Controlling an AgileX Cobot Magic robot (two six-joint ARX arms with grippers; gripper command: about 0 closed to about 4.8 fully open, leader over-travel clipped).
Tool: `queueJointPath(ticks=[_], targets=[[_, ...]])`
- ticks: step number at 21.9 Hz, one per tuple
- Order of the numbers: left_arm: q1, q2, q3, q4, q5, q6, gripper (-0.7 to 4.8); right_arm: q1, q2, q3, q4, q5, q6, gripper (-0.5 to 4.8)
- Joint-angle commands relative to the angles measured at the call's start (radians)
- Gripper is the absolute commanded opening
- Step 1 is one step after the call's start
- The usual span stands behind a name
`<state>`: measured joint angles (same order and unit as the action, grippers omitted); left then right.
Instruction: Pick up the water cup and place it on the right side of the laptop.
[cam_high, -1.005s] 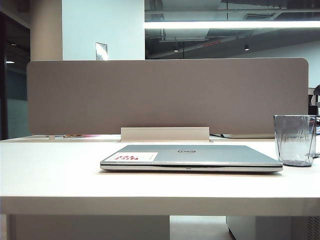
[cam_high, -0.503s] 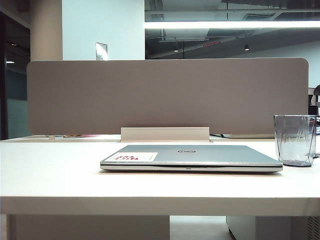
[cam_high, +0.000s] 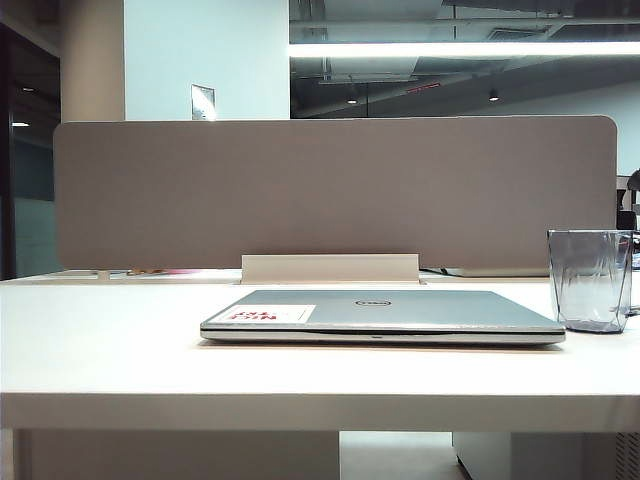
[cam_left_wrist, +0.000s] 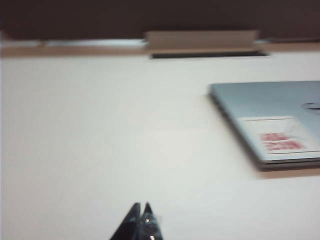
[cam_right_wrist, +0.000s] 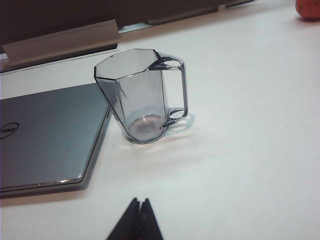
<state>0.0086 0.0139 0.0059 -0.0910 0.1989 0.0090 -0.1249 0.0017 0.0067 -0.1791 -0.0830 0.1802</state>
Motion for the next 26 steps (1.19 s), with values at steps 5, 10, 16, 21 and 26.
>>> queueJointPath(ticks=[5, 10, 16, 21, 26], targets=[[-0.001, 0.0, 0.002, 0.003, -0.182, -0.009, -0.06, -0.001, -0.001, -0.006, 0.007, 0.002, 0.003, -0.08], [-0.001, 0.0, 0.002, 0.002, -0.225, -0.009, -0.06, -0.001, -0.001, -0.006, 0.007, 0.002, 0.003, -0.08], [-0.001, 0.0, 0.002, -0.011, -0.222, -0.009, -0.05, -0.001, -0.001, -0.006, 0.007, 0.002, 0.003, -0.08], [-0.001, 0.0, 0.002, -0.013, -0.222, -0.009, -0.05, -0.001, -0.001, -0.006, 0.007, 0.002, 0.003, -0.08], [-0.001, 0.0, 0.002, -0.013, -0.222, -0.009, -0.05, -0.002, -0.001, -0.006, 0.007, 0.002, 0.003, -0.08]])
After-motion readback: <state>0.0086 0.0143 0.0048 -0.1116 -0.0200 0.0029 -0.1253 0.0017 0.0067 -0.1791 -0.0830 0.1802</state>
